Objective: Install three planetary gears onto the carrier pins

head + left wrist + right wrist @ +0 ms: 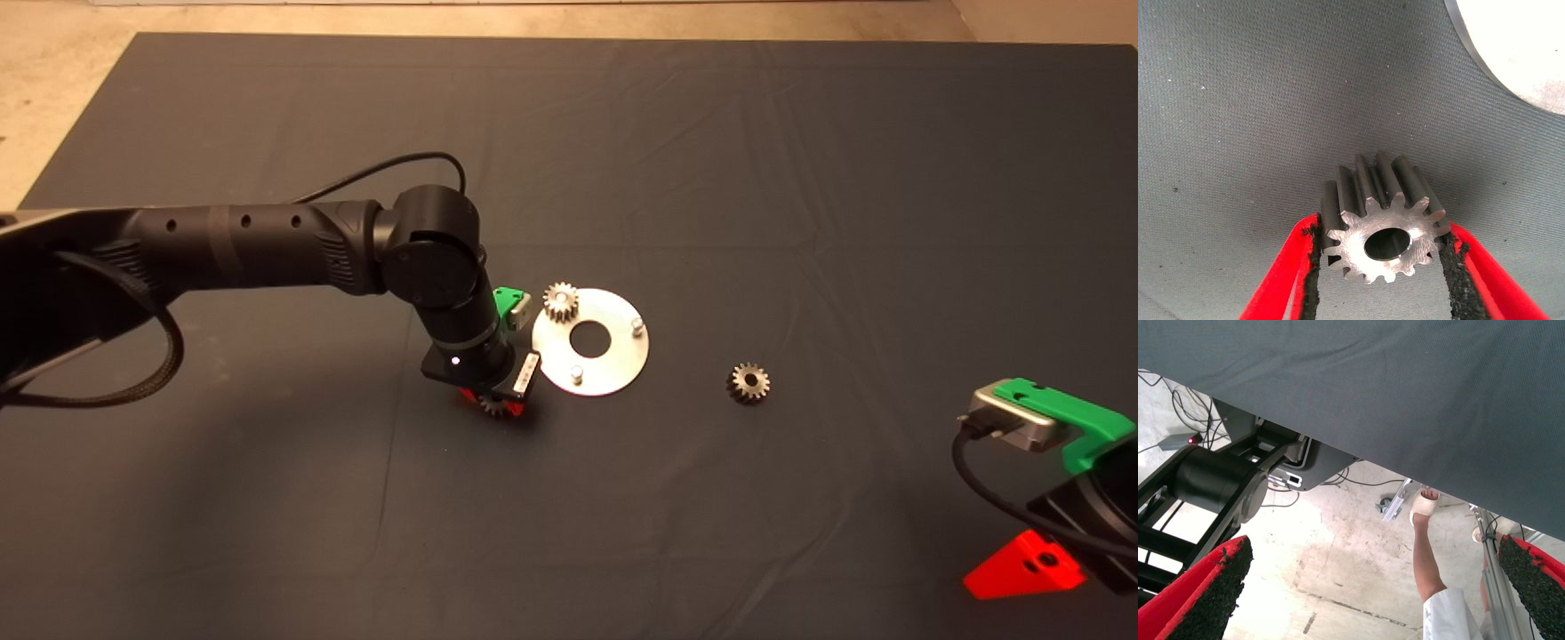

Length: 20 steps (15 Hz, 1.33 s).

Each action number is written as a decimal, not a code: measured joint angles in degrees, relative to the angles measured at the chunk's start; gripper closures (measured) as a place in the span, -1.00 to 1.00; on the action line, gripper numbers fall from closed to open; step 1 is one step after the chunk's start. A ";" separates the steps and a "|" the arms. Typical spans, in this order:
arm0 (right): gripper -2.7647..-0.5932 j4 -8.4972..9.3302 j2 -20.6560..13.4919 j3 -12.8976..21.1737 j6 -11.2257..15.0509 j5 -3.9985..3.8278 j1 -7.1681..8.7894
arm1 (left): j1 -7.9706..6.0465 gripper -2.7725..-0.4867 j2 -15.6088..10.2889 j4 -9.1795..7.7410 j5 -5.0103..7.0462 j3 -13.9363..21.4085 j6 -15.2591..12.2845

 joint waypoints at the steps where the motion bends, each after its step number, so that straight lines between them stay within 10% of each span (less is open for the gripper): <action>1: -0.99 0.02 0.00 0.00 0.00 0.00 0.01 | 0.00 0.50 0.00 0.02 0.00 0.00 0.00; 17: -0.99 0.02 0.00 0.00 0.00 0.00 0.00 | 0.00 0.69 0.13 0.00 0.30 0.02 -0.02; 20: -0.99 0.00 0.00 0.00 0.00 0.00 -0.01 | -0.11 0.71 0.84 0.02 4.39 0.45 -0.42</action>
